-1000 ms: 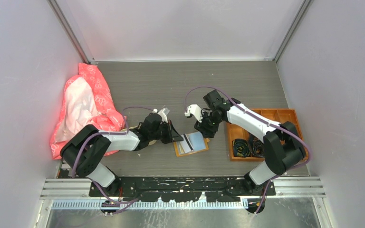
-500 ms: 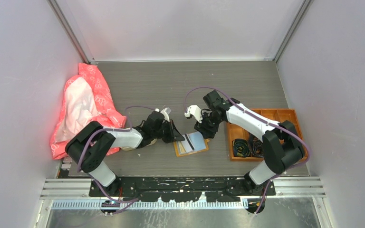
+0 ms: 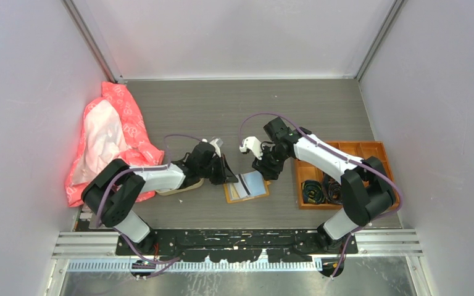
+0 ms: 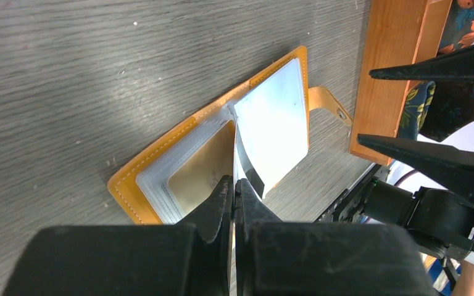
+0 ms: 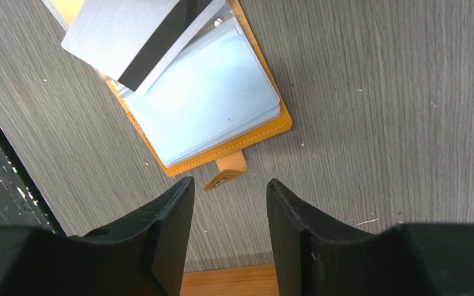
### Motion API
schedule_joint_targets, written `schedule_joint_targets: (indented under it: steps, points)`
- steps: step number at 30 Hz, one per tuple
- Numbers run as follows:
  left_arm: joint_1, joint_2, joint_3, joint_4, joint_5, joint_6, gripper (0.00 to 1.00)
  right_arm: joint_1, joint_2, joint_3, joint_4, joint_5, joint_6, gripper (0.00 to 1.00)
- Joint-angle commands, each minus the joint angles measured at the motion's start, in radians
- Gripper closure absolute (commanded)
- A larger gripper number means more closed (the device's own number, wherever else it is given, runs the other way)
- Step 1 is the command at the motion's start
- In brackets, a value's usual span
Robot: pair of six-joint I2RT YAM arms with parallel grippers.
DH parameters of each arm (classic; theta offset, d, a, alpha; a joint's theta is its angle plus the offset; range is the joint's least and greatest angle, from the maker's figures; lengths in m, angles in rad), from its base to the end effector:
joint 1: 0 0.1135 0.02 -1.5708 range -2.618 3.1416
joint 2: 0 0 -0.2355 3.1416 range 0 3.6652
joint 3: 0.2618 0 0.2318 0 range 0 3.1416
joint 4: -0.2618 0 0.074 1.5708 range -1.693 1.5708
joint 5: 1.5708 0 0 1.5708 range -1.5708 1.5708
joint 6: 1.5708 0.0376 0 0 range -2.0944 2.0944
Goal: Put the credit cards into the card holder
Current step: Insert the credit card into the card holder.
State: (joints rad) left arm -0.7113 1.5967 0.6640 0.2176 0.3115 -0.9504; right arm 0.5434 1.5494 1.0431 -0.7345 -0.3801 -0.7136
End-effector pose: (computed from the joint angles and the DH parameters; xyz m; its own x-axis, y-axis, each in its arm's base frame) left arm 0.2126 -0.1984 0.1328 -0.9370 -0.2149 -0.2754 0.0590 0.6796 -0.7312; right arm 0.2283 0.1542 0.1898 -0.2306 -0.8494 -0.4747 -0.9708 0.2338 0.0532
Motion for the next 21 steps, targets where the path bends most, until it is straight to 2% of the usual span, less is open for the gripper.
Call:
schedule_joint_targets:
  steps: [1,12,21]
  points:
    - [0.01,-0.074,0.02,-0.102,-0.075,0.072,1.0,0.007,-0.015,0.008,0.0,-0.022,-0.018,0.48]
    - [0.009,-0.067,0.046,-0.099,-0.054,0.092,1.0,0.008,-0.014,0.009,-0.003,-0.024,-0.02,0.48]
    - [0.009,-0.137,0.05,-0.126,-0.086,0.125,1.0,0.01,-0.008,0.009,-0.008,-0.024,-0.024,0.48]
